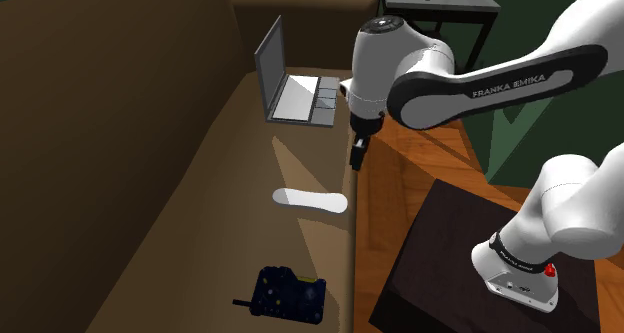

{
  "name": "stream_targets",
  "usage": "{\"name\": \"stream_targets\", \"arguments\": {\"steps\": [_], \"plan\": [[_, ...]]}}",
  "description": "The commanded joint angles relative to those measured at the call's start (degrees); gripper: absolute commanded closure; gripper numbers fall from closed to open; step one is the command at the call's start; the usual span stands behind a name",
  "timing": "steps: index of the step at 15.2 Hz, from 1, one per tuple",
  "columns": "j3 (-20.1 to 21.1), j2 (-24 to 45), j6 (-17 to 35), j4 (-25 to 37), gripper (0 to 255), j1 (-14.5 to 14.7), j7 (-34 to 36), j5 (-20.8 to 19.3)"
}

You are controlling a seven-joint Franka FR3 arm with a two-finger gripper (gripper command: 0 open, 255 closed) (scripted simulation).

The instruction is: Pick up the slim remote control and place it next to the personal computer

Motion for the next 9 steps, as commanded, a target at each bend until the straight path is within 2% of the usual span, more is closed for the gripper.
{"name": "stream_targets", "arguments": {"steps": [1, 9], "plan": [[1.0, 3.9, 2.8, 1.3, 0, 0.7, 0.1, -0.1], [3.8, 19.2, 10.1, 9.7, 0, 3.2, 0.0, -2.1]]}}
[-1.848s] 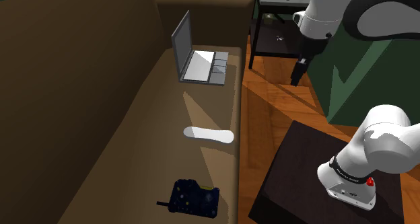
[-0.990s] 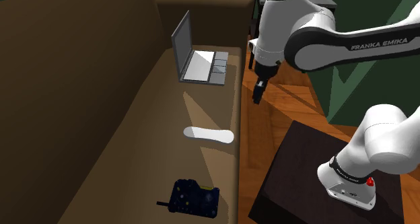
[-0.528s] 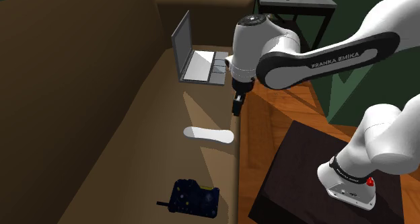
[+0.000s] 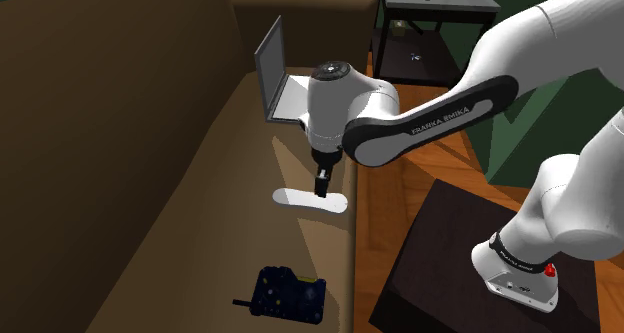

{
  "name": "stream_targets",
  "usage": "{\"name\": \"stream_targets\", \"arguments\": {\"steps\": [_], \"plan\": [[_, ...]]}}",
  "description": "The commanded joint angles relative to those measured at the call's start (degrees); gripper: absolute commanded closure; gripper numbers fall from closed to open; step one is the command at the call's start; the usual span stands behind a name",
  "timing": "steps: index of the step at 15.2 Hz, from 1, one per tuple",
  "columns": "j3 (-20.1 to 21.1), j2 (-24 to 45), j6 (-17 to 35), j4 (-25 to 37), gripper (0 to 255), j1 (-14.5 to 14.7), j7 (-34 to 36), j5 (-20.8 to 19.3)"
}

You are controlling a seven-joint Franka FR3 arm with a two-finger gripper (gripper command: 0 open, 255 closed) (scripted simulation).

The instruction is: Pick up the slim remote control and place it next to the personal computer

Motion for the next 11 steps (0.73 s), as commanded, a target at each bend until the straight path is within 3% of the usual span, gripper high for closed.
{"name": "stream_targets", "arguments": {"steps": [1, 3, 11], "plan": [[0.6, 4.5, 1.3, 3.2, 0, 0.7, 0.0, -0.9], [1.1, 7.9, 2.4, 5.6, 0, 1.4, 0.0, -1.7], [0.7, 11.1, 7.5, 3.5, 0, 1.5, 0.9, -3.0]]}}
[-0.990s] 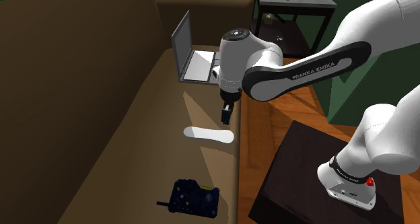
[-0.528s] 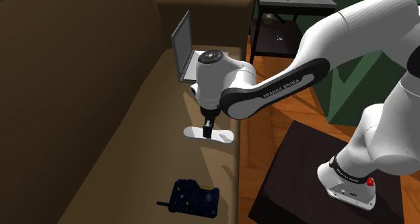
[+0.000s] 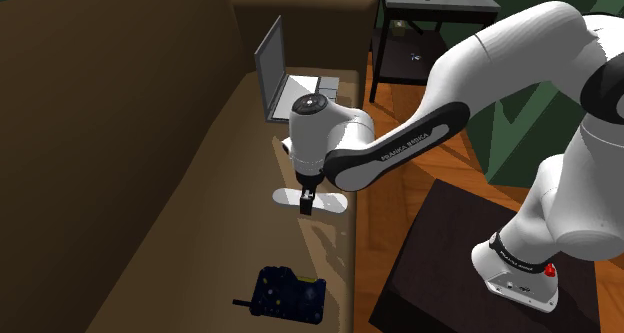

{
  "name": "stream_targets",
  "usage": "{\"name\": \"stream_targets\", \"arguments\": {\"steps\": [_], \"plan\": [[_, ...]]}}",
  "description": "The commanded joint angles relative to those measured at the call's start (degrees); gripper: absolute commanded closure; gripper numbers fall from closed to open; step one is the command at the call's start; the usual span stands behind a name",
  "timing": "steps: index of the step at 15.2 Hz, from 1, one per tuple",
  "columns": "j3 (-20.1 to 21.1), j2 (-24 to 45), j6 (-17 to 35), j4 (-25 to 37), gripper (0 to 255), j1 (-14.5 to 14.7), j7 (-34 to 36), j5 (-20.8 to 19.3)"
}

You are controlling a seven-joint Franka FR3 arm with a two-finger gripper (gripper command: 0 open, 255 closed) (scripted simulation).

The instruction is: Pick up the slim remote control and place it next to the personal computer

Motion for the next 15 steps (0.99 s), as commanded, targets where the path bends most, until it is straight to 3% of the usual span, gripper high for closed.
{"name": "stream_targets", "arguments": {"steps": [1, 7, 8, 15], "plan": [[-0.1, 0.4, 0.6, -0.1, 0, 0.0, 0.1, -0.2], [-0.1, 0.4, 0.6, -0.1, 0, 0.0, 0.1, -0.2], [-0.1, 0.4, 0.6, -0.1, 255, 0.0, 0.1, -0.2], [-0.1, 0.4, 0.6, -0.2, 255, 0.0, 0.1, -0.2]]}}
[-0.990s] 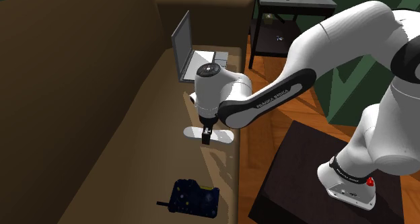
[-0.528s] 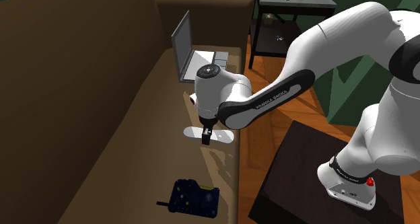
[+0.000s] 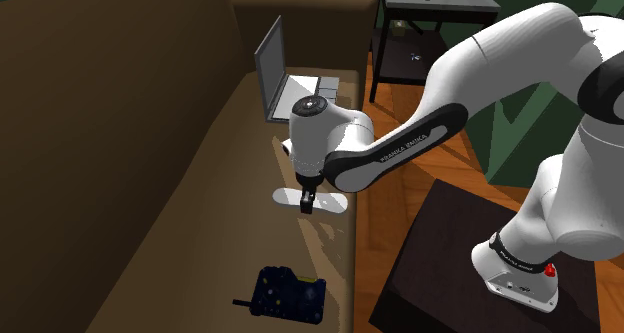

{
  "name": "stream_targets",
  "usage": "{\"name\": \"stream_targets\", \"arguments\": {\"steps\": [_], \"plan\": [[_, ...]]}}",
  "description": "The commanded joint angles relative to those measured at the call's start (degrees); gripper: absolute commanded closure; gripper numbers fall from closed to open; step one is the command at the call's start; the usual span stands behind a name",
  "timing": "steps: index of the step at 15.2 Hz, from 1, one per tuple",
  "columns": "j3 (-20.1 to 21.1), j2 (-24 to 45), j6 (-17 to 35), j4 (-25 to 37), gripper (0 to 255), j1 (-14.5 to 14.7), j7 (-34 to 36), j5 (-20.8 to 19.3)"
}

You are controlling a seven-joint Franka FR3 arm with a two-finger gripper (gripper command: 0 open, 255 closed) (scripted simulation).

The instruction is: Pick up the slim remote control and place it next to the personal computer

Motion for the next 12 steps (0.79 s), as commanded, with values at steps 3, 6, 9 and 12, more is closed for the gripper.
{"name": "stream_targets", "arguments": {"steps": [3, 6, 9, 12], "plan": [[0.1, -0.5, -0.7, 0.3, 255, 0.0, -0.1, 0.2], [0.2, -1.7, -2.7, 1.1, 255, -0.1, -0.6, 0.7], [0.3, -2.9, -4.8, 2.0, 255, -0.2, -1.0, 1.2], [0.4, -4.0, -6.9, 3.0, 255, -0.3, -1.3, 1.6]]}}
